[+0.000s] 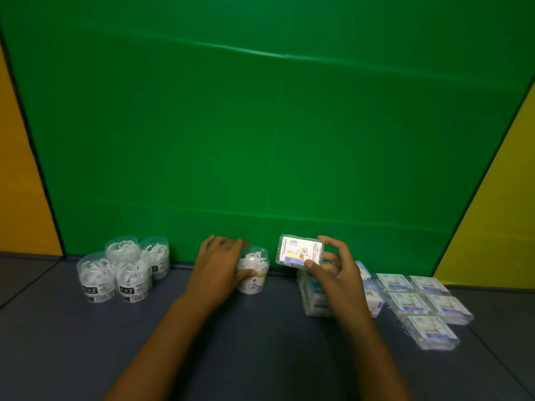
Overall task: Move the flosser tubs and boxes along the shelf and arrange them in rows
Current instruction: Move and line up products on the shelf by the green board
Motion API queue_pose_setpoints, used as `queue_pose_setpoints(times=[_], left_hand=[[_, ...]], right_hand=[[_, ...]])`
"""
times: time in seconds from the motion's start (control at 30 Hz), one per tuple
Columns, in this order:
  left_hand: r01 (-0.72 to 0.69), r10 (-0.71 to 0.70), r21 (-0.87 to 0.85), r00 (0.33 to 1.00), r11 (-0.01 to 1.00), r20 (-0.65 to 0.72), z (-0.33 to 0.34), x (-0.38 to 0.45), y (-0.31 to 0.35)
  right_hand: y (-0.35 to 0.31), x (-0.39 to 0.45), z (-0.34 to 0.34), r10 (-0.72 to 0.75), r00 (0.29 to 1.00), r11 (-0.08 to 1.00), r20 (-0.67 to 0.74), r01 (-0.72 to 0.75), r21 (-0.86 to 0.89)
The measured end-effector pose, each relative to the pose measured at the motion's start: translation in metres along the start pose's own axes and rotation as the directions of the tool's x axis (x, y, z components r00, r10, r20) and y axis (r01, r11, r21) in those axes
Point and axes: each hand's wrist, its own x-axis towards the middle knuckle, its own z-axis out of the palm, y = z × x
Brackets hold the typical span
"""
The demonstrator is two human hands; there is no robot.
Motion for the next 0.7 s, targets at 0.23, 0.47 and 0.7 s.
queue_pose_setpoints(times=[0.23,0.47,0.7], left_hand=[[-0.044,0.044,-0.005,0.997,0.999,-0.059,-0.014,-0.005,0.010],[-0.137,0.137,0.007,0.987,0.991,-0.082,-0.033,-0.013,0.050],[-0.171,0.172,0.037,0.985,0.984,-0.007,-0.021,-0.021,0.108]], right_hand=[[-0.014,-0.008,-0.019,-0.017,1.000,0.999,-0.019,0.018,0.037],[-0.032,-0.038,-0.052,0.000,0.997,1.000,-0.083,0.001,0.007],[-0.030,-0.062,-0.113,0.004,0.982,0.997,-0.188,-0.017,-0.069]])
